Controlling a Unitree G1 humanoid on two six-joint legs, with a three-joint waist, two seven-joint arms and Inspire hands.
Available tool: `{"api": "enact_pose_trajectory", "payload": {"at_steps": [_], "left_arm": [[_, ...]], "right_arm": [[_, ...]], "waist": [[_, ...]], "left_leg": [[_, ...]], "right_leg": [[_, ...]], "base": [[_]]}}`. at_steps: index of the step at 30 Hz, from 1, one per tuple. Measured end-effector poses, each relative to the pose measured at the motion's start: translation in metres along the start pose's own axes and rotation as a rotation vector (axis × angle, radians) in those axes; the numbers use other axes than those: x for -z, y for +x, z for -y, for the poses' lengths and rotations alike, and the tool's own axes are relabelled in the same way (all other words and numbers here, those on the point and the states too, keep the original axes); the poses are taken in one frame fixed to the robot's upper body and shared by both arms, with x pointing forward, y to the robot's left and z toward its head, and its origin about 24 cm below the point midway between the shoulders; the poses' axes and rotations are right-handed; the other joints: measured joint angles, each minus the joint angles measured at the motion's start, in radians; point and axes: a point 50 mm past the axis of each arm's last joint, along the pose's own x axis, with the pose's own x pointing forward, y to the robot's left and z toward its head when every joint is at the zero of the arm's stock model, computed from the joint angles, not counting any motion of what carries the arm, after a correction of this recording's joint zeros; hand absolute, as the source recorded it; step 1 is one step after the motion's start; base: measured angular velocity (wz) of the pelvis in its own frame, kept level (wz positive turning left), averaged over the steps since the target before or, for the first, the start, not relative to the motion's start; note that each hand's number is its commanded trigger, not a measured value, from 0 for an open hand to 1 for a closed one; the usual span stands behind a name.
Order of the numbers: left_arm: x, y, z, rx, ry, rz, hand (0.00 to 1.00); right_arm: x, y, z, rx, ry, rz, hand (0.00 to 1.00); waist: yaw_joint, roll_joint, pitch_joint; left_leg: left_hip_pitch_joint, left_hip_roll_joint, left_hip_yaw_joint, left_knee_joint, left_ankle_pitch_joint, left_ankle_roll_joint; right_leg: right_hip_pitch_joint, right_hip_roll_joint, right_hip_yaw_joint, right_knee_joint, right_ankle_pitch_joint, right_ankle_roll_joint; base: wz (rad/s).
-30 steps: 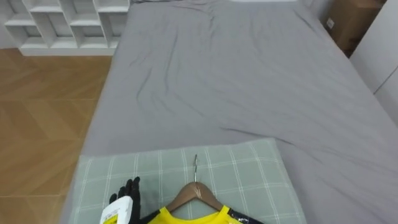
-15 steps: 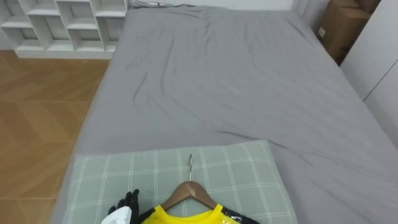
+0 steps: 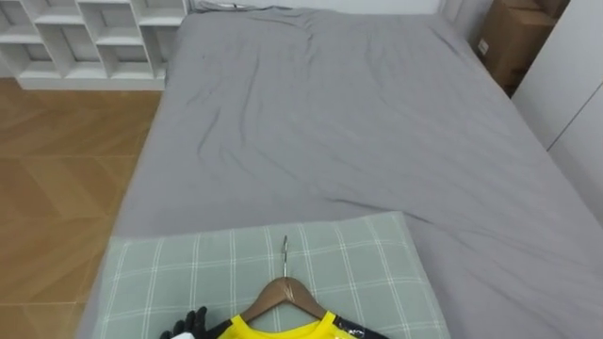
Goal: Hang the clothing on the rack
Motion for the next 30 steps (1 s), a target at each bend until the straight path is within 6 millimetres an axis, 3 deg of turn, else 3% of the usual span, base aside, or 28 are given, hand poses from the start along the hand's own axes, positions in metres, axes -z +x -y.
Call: {"api": "enact_pose_trajectory", "payload": {"at_steps": [9,12,19,23,30], "left_arm": [[0.003,-0.001,0.002,0.002,0.003,-0.014,0.0],[0.002,0.0,0.001,-0.004,0.003,-0.013,0.0],[0.003,0.004,0.0,0.006,0.016,-0.032,0.0],[0.0,0.011,-0.005,0.006,0.029,-0.038,0.0],[-0.003,0.016,-0.01,-0.005,0.048,-0.042,0.0]], "right_arm": [[0.0,0.0,-0.001,-0.002,0.005,0.002,0.0],[-0.001,0.0,-0.002,-0.006,-0.004,0.005,0.0],[-0.008,0.002,-0.006,-0.021,-0.053,0.005,0.0],[-0.011,0.003,-0.007,-0.019,-0.057,-0.007,0.0],[-0.019,0.005,-0.009,-0.023,-0.091,-0.005,0.0]], "waist": [[-0.012,-0.006,0.0014],[-0.015,-0.012,-0.0038],[-0.016,-0.028,-0.0009],[-0.014,-0.039,0.005],[-0.032,-0.044,0.0042]], "left_leg": [[0.0,0.002,0.005,-0.005,0.0,0.0],[-0.012,0.002,0.007,-0.004,0.0,0.0],[-0.023,0.003,0.007,-0.003,0.0,-0.001],[-0.035,0.004,0.007,0.003,0.0,-0.001],[-0.066,0.005,0.007,0.012,0.001,-0.001]], "right_leg": [[-0.002,-0.001,0.003,0.0,-0.002,-0.002],[-0.018,-0.001,0.004,0.005,-0.001,-0.002],[-0.029,0.0,0.004,0.003,0.0,-0.003],[-0.036,0.0,0.004,0.001,0.004,-0.005],[-0.064,0.0,0.001,0.005,0.009,-0.006]], "base": [[0.0],[0.0],[0.0],[0.0],[0.0]]}}
